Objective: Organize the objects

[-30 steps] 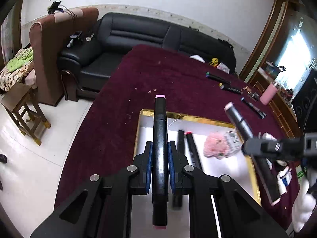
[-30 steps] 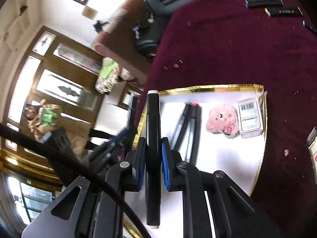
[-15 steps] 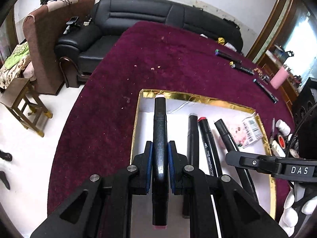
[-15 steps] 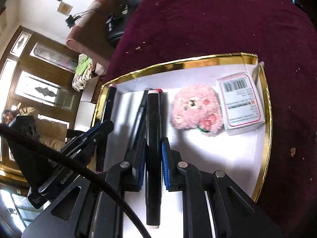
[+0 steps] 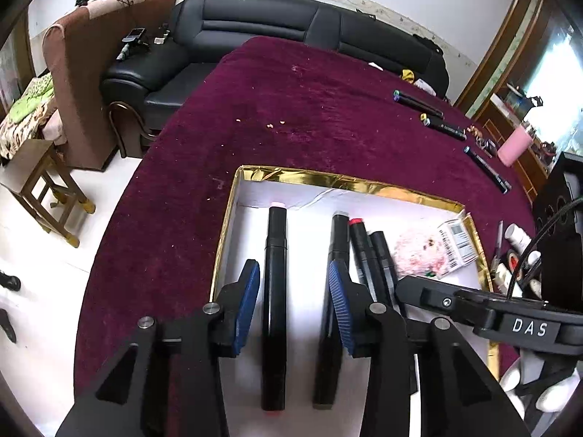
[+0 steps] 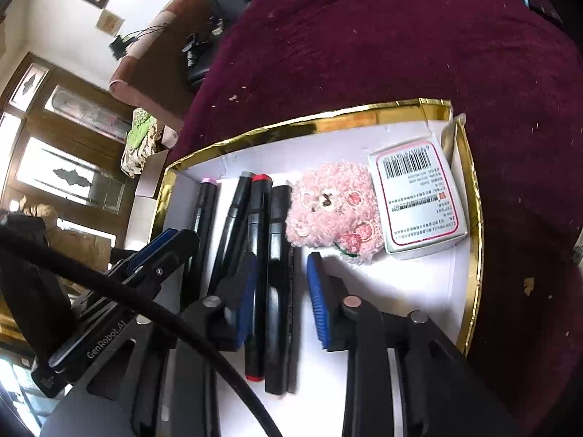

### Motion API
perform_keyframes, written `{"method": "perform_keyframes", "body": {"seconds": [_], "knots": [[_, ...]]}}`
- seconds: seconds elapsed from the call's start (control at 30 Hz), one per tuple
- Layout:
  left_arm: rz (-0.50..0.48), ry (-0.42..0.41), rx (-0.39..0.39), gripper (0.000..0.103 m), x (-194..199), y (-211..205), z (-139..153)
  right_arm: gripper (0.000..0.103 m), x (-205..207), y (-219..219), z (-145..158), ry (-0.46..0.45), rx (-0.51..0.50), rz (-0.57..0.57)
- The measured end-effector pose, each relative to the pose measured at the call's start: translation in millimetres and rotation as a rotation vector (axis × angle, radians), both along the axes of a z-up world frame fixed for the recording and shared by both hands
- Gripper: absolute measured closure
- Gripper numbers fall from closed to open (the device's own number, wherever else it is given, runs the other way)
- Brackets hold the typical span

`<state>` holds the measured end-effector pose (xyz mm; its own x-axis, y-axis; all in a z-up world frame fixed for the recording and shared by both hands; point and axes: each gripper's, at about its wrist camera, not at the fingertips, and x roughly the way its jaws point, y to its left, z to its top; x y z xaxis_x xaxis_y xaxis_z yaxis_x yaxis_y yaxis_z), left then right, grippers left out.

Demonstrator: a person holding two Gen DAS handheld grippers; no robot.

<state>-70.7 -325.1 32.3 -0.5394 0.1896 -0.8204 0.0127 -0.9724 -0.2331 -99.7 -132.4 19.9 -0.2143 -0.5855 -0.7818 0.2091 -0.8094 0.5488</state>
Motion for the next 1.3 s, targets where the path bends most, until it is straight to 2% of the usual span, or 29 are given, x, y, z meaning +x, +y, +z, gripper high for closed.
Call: {"method": "perform_keyframes", "body": {"seconds": [0.2, 0.27, 0.4, 0.53, 0.6, 0.63, 0.67, 0.7, 0.73, 0.8, 0.93, 1.0, 1.07, 1.1, 1.13, 1.17, 1.2, 1.23, 1.27, 1.3], "knots": [[0.016, 0.054, 0.063, 0.068, 24, 0, 23, 0.075, 15, 13, 27, 0.102, -0.002, 0.016], [0.020, 0.080, 0.100, 0.062, 39, 2, 32, 0.074, 25, 21, 34, 0.131, 0.000, 0.020], [0.043, 0.159, 0.157, 0.061, 69, 5, 50, 0.067, 57, 45, 50, 0.195, -0.033, 0.023], [0.123, 0.241, 0.124, 0.061, 76, -9, 89, 0.065, 91, 75, 61, 0.234, -0.071, 0.007], [0.135, 0.288, 0.131, 0.055, 88, -13, 108, 0.061, 112, 90, 67, 0.273, -0.091, 0.000], [0.125, 0.309, 0.132, 0.047, 96, -9, 113, 0.058, 126, 100, 68, 0.308, -0.094, -0.006], [0.120, 0.320, 0.143, 0.046, 107, -3, 113, 0.051, 136, 105, 69, 0.342, -0.086, -0.018], [0.108, 0.318, 0.173, 0.046, 116, 5, 110, 0.049, 145, 112, 69, 0.371, -0.071, -0.037], [0.071, 0.311, 0.234, 0.046, 129, 19, 102, 0.049, 155, 119, 68, 0.396, -0.058, -0.061], [0.025, 0.299, 0.296, 0.046, 145, 43, 87, 0.049, 164, 126, 69, 0.415, -0.041, -0.081], [-0.092, 0.232, 0.341, 0.046, 166, 103, 55, 0.049, 189, 142, 84, 0.527, 0.054, -0.109], [-0.151, 0.228, 0.311, 0.046, 175, 130, 53, 0.049, 211, 148, 97, 0.622, 0.107, -0.129], [-0.172, 0.294, 0.236, 0.046, 189, 150, 65, 0.046, 241, 156, 114, 0.765, 0.176, -0.170], [-0.176, 0.341, 0.193, 0.046, 199, 158, 72, 0.032, 256, 158, 121, 0.844, 0.218, -0.203], [-0.172, 0.404, 0.135, 0.046, 210, 164, 82, 0.011, 277, 162, 127, 0.944, 0.271, -0.257], [-0.161, 0.483, 0.060, 0.046, 224, 171, 93, 0.004, 293, 165, 130, 1.034, 0.309, -0.310], [-0.148, 0.555, -0.005, 0.046, 237, 177, 102, 0.000, 304, 168, 131, 1.109, 0.329, -0.349], [-0.131, 0.636, -0.077, 0.045, 251, 185, 111, 0.000, 310, 170, 129, 1.152, 0.344, -0.376], [-0.125, 0.674, -0.117, 0.036, 257, 190, 116, 0.000, 310, 171, 127, 1.138, 0.356, -0.383], [-0.119, 0.693, -0.157, 0.035, 261, 196, 119, 0.000, 304, 172, 123, 1.092, 0.356, -0.368]]}}
